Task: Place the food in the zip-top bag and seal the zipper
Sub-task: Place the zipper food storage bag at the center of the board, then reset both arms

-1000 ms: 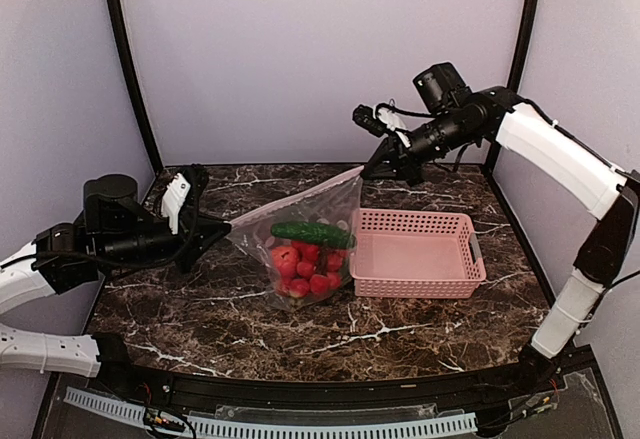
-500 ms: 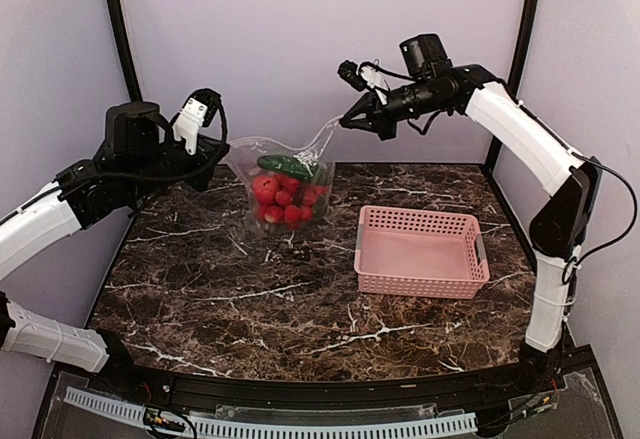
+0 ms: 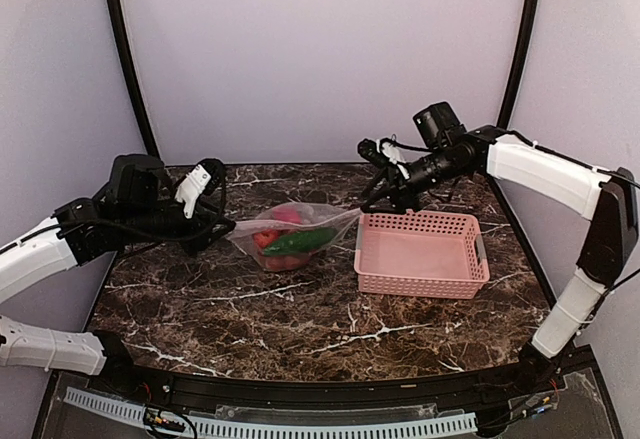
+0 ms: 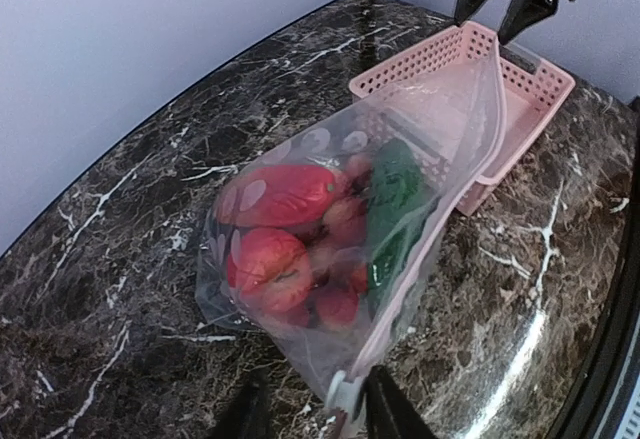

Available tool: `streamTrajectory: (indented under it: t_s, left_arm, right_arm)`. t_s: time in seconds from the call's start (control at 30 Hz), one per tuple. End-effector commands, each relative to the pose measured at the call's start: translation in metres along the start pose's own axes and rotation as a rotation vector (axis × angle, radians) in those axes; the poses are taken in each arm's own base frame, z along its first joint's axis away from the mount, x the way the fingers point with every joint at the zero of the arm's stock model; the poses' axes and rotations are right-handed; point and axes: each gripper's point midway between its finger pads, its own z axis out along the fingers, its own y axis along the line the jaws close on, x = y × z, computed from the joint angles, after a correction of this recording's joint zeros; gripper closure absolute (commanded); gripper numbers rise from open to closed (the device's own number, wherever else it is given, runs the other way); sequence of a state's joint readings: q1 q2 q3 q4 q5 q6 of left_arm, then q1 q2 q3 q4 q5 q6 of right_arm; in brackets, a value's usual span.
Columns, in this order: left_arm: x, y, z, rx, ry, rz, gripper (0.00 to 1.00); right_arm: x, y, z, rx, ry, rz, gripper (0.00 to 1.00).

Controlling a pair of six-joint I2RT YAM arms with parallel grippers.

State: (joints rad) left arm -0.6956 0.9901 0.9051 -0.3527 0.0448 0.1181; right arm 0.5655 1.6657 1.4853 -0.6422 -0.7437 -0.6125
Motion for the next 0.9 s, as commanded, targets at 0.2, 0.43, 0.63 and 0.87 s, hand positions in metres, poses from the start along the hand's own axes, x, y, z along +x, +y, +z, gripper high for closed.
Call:
streamTrajectory:
  t_s: [0.2, 0.43, 0.63, 0.87]
  left_arm:
    - [-0.025, 0.003, -0.058, -0.028, -0.150, -0.064, 0.33]
    - [-0.041, 0.056, -0.066, -0.324, -0.136, -0.107, 0.24]
    - [-0.047, 0.076, -0.056, -0.435, -0.093, -0.120, 0.18]
    - [-0.045, 0.072, -0.039, -0.410, -0.112, -0.134, 0.19]
  right_arm:
    - [-0.040, 0.035, -0.060, 0.096, -0.079, -0.121, 0.40]
    - [-0.025, -0.031, -0.114, 0.466, -0.104, 0.104, 0.01]
    - [-0.005, -0.091, -0.201, 0.858, -0.220, 0.342, 0.01]
    - [0.014, -0.094, -0.211, 0.946, -0.213, 0.328, 0.01]
